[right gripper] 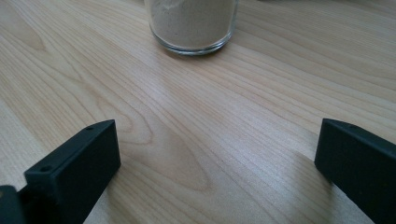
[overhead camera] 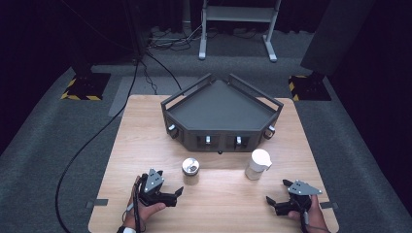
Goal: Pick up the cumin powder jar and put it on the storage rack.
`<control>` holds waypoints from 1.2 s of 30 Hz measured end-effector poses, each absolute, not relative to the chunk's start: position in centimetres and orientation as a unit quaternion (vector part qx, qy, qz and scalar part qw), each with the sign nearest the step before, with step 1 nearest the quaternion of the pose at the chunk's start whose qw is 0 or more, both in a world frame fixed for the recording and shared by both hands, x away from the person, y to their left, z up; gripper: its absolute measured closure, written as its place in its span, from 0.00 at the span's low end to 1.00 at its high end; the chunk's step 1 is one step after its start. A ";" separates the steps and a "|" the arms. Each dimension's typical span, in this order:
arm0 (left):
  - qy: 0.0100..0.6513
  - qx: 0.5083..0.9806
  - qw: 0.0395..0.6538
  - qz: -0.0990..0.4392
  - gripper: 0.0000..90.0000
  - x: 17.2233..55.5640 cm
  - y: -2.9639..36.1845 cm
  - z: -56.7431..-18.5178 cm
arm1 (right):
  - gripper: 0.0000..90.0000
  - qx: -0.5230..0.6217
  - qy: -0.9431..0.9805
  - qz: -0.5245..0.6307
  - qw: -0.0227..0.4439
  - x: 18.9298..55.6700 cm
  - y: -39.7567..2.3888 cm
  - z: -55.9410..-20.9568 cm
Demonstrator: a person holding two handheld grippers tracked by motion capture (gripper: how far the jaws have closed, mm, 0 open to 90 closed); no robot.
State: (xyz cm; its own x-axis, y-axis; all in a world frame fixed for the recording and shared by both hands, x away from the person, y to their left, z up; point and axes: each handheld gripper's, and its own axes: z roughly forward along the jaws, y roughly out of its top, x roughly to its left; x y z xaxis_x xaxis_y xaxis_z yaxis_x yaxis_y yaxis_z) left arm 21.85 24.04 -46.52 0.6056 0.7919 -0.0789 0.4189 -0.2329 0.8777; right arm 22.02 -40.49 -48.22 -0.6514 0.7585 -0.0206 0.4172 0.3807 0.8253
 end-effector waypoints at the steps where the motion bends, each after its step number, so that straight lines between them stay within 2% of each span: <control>1: 0.395 0.761 0.476 0.195 0.01 22.0 24.0 -46.5 | 0.00 0.365 0.806 0.420 0.203 22.0 -40.5 -48.2; 36: 0.355 0.772 0.501 0.164 0.01 25.8 21.6 -45.3 | 0.00 0.365 0.806 0.420 0.203 22.0 -40.5 -48.2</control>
